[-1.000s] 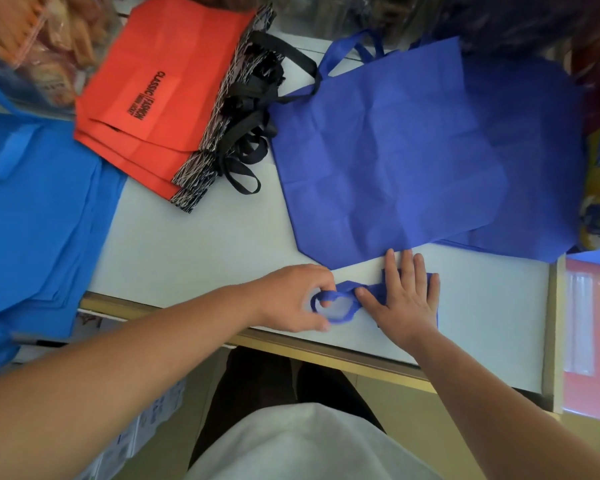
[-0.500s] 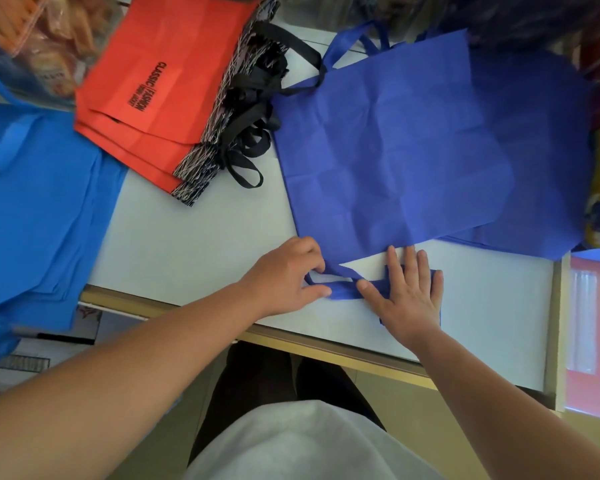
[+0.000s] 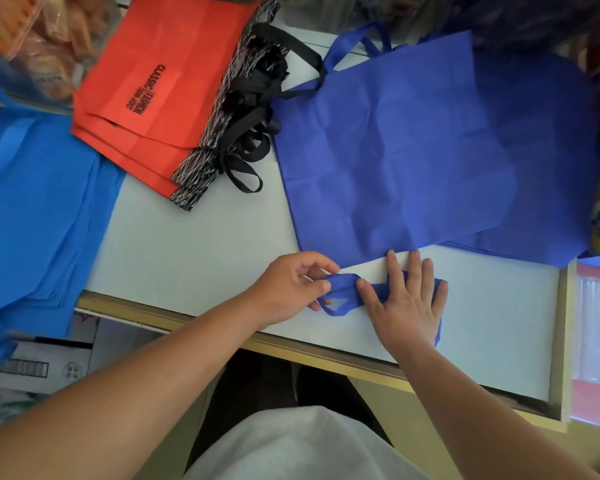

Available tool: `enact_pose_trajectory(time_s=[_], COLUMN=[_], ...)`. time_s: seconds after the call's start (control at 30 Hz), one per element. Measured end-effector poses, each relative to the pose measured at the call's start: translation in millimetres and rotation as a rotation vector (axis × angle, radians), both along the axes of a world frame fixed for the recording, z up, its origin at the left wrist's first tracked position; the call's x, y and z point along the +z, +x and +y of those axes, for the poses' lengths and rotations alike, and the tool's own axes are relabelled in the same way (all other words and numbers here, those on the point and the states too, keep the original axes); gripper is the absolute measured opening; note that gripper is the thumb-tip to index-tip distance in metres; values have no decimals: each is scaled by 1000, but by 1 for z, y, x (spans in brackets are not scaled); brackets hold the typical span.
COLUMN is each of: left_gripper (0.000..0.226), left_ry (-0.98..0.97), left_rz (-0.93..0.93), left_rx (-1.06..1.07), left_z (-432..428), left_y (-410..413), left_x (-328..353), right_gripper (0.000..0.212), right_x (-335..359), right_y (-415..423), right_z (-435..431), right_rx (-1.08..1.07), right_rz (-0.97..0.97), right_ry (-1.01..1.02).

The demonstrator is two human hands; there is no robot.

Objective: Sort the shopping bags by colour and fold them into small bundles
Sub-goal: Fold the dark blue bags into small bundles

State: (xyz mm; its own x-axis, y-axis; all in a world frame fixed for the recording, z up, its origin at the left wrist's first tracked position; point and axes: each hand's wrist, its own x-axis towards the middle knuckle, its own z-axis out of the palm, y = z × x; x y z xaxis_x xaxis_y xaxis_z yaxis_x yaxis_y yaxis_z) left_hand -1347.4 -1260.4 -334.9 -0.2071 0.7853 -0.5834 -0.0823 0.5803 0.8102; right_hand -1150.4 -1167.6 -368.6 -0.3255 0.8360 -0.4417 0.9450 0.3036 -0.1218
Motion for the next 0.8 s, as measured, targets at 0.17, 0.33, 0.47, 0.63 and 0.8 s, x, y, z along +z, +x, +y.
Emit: enact_pose_trajectory(time_s=[0.17, 0.33, 0.47, 0.63, 0.8], left_gripper=[34, 39, 16, 30, 31], left_ry=[-137, -61, 35, 73, 192], left_rz=[148, 560, 779, 606, 512], left_rx=[-404, -794, -934, -892, -860], left_z=[-11, -9, 5, 14, 16], left_y=[-17, -25, -23, -24, -19], left_x=[0, -1, 4, 13, 20], right_gripper=[86, 92, 92, 94, 94], right_x=[-1, 0, 0, 1, 3], right_y=[1, 0, 0, 0, 0], right_z=[0, 0, 1, 2, 7], right_rx=[25, 44, 41, 27, 32], right_rz=[-11, -38, -27, -9, 1], right_ry=[22, 26, 16, -11, -71])
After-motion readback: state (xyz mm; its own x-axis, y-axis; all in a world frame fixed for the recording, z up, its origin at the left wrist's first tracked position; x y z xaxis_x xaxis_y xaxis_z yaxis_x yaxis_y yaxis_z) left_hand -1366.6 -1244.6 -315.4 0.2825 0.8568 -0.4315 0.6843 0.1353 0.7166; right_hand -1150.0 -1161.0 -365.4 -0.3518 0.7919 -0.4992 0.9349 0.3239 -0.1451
